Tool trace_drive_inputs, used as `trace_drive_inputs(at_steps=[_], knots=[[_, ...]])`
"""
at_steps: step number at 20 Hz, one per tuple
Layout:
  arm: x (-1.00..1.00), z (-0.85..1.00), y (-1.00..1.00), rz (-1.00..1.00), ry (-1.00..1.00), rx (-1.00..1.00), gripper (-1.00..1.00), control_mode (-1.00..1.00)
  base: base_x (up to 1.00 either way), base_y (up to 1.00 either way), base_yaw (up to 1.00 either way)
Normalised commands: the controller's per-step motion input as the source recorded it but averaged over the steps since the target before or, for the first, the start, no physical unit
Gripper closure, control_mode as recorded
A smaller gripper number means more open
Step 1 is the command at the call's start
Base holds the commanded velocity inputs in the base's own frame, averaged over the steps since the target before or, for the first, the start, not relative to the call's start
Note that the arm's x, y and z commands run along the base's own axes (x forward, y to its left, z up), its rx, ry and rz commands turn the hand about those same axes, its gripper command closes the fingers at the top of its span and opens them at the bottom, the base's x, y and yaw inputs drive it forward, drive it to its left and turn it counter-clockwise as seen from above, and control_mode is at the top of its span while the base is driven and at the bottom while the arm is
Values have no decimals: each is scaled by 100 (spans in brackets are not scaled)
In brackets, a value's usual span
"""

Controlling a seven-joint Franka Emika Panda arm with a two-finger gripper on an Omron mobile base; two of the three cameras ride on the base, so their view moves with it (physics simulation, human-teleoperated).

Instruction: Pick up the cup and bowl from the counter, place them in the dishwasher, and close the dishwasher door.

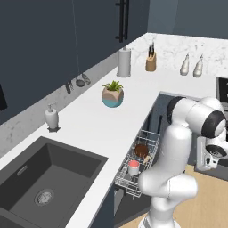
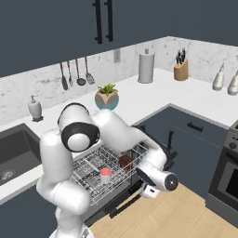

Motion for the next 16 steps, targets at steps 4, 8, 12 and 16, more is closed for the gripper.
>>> trace_drive_inputs(at_steps=[4, 8, 12, 16], knots=[[-53, -58, -75, 20, -32, 7, -100, -100, 0, 0, 0], [-70, -71, -63, 23, -39, 9, -100, -100, 0, 0, 0], [-58, -51, -11, 29, -39, 7, -100, -100, 0, 0, 0], [-6, -22, 23, 37, -41, 0, -100, -100, 0, 0, 0]])
